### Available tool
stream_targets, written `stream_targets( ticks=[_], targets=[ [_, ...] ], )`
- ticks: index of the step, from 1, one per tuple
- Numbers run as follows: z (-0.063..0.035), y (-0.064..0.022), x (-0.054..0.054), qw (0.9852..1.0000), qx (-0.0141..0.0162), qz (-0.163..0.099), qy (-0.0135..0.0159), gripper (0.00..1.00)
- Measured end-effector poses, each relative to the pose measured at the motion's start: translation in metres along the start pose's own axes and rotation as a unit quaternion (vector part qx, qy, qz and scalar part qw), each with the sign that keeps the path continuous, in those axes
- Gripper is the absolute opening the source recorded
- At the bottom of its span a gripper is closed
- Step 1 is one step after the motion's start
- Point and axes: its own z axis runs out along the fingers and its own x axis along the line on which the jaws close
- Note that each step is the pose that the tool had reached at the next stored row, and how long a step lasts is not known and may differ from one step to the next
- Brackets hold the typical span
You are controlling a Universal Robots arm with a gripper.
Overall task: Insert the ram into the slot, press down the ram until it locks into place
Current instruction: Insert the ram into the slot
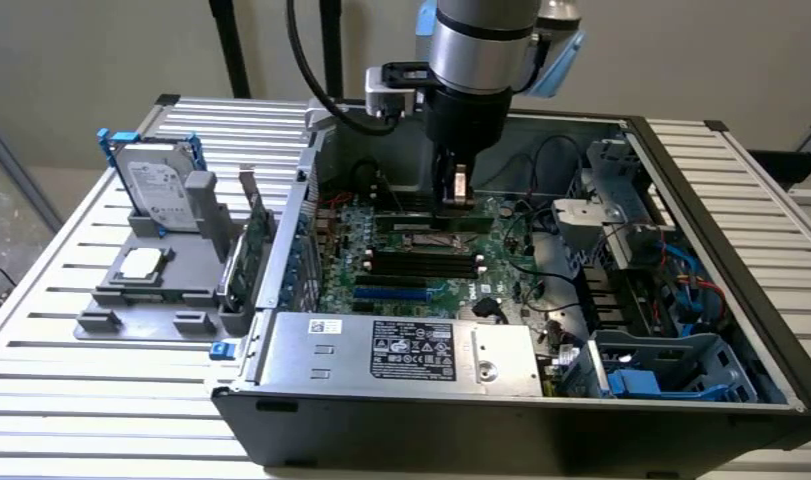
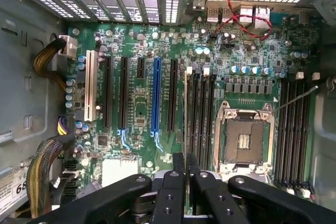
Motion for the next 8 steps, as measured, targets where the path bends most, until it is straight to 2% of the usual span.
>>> stream_targets(
  ticks=[8],
  targets=[
    [0.0147, 0.0026, 0.0, 1.0, 0.0001, 0.007, -0.0003, 0.13]
  ],
)
